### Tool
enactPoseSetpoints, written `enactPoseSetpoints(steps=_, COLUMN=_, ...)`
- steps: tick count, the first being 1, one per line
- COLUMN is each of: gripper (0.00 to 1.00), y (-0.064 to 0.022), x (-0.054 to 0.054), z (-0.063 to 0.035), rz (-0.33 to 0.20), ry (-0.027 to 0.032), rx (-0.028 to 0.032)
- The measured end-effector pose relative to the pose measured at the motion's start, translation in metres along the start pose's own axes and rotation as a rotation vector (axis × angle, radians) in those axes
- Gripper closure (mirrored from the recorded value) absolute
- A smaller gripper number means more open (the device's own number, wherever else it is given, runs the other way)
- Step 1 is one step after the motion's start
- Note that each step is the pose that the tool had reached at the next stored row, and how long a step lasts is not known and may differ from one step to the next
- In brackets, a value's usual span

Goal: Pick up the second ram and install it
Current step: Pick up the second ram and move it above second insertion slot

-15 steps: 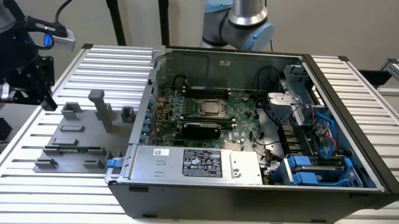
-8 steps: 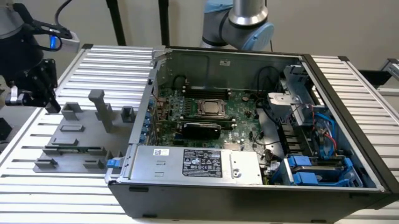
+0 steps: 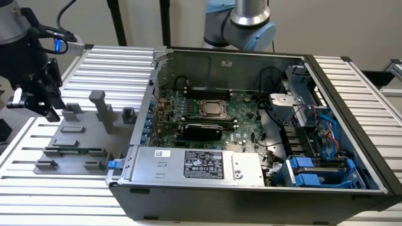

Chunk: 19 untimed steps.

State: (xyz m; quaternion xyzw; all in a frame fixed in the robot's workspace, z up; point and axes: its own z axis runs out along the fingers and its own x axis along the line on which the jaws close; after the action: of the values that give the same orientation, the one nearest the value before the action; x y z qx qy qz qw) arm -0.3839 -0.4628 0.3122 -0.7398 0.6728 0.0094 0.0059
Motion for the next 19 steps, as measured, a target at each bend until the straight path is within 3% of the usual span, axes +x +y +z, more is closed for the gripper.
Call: enactPoseSetpoints(steps=19, gripper=0.0, y=0.0, x=0.001, z=0.0345, rz=-0.001, ry=0.0007, rx=-0.0002)
